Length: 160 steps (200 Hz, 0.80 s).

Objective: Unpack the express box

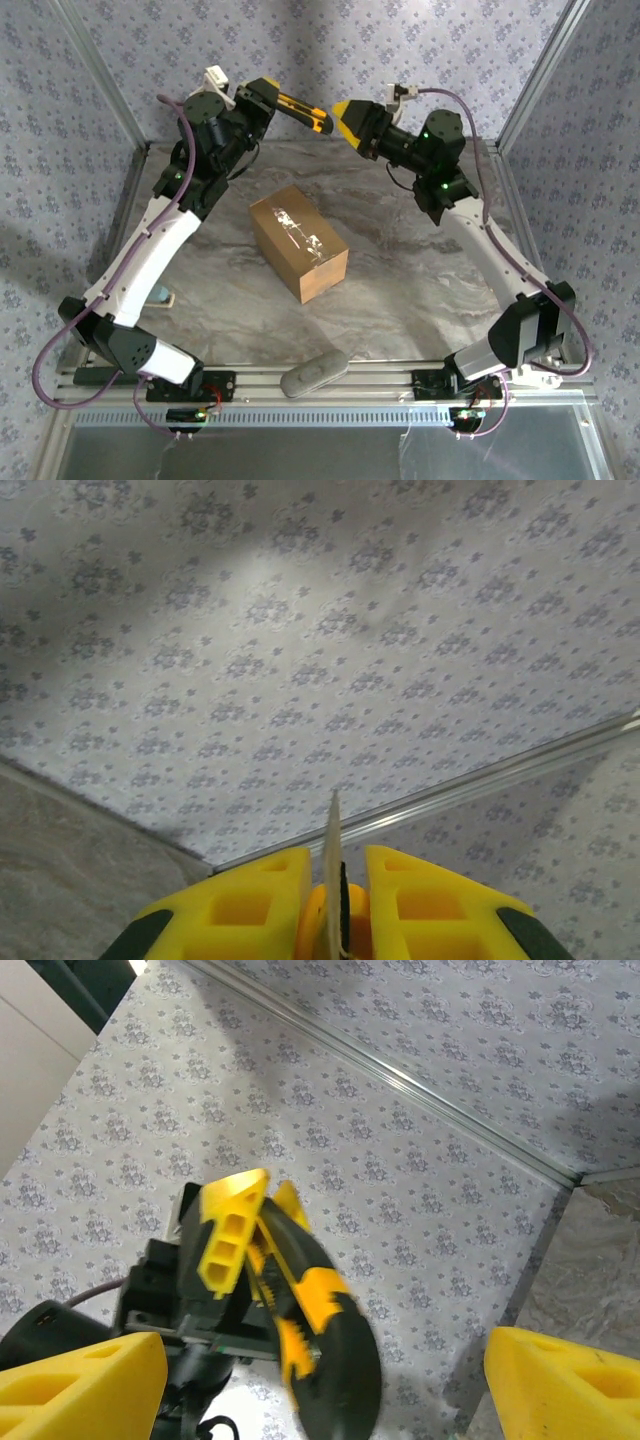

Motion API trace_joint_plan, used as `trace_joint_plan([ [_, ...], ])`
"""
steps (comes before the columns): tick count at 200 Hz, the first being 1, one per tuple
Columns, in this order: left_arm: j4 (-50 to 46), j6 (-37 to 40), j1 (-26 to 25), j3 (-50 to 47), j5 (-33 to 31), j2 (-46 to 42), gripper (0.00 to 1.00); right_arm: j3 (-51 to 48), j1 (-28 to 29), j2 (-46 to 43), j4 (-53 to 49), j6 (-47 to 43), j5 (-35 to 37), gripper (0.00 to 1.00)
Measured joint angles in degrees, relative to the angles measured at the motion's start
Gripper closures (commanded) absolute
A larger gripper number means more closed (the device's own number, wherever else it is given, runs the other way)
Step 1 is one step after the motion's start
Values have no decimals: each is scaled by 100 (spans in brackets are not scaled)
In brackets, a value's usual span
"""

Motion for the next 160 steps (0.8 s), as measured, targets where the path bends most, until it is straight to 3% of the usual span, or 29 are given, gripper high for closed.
trace_joint_plan([
  [84,553,-181,-555,28,-750,210,100,509,166,450,708,446,151,18],
  [160,745,-188,-791,20,-1440,269,100,645,282,584,901,638,195,34],
])
